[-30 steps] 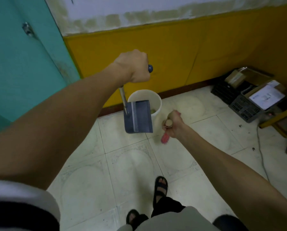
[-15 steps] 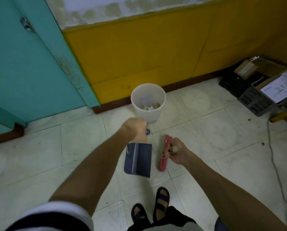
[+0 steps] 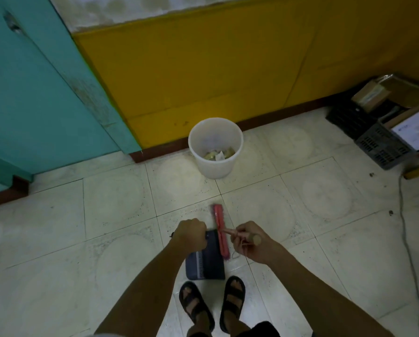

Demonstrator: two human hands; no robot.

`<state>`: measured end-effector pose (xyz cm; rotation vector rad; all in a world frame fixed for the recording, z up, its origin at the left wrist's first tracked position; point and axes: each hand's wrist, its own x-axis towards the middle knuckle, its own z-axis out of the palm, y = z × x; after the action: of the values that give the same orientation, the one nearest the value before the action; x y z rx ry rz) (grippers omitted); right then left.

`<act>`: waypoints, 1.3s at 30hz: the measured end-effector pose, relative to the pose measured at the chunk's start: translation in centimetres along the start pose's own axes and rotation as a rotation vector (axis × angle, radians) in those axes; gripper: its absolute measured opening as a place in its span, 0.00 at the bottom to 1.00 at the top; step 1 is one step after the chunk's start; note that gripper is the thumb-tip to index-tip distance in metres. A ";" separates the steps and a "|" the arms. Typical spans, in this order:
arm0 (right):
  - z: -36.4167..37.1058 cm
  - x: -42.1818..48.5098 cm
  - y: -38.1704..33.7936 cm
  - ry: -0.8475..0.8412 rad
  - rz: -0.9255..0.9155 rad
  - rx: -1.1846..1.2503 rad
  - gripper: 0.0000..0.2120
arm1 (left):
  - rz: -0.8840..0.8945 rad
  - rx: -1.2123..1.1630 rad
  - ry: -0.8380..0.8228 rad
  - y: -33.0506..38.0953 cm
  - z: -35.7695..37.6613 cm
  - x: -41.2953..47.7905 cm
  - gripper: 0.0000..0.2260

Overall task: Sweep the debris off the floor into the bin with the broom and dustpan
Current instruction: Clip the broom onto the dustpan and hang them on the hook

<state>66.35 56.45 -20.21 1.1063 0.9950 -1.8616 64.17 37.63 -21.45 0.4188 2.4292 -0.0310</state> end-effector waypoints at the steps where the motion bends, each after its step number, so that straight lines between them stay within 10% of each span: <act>1: 0.4 0.0 0.1 -0.003 0.008 0.013 0.06 | 0.024 -0.009 0.016 -0.5 -0.2 0.2 0.08; 6: 1.3 0.6 0.8 0.011 -0.209 0.046 0.12 | 0.184 -0.187 0.143 -2.3 1.5 -1.3 0.22; 12: 3.0 2.5 0.7 0.139 -0.455 -0.301 0.14 | -0.072 -0.461 0.298 -5.1 3.7 -3.4 0.13; 16: 5.4 3.2 1.6 0.286 -0.639 -0.752 0.15 | -0.529 -0.470 0.049 -6.5 3.9 -2.6 0.19; 22: 7.2 3.4 1.0 0.471 -0.705 -0.972 0.07 | -0.628 -1.203 -0.285 -7.2 3.8 -3.0 0.13; 29: 8.6 0.5 -2.2 0.487 -0.803 -1.169 0.09 | -0.492 -1.008 -0.247 -5.0 2.4 -1.5 0.02; 39: 9.9 0.5 -3.6 0.397 -0.797 -1.268 0.08 | -0.357 -1.074 0.016 -1.5 1.0 0.8 0.20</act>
<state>59.69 49.11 -16.52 0.2455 2.5823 -0.9959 63.73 36.26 -22.84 -0.4929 2.1225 1.0561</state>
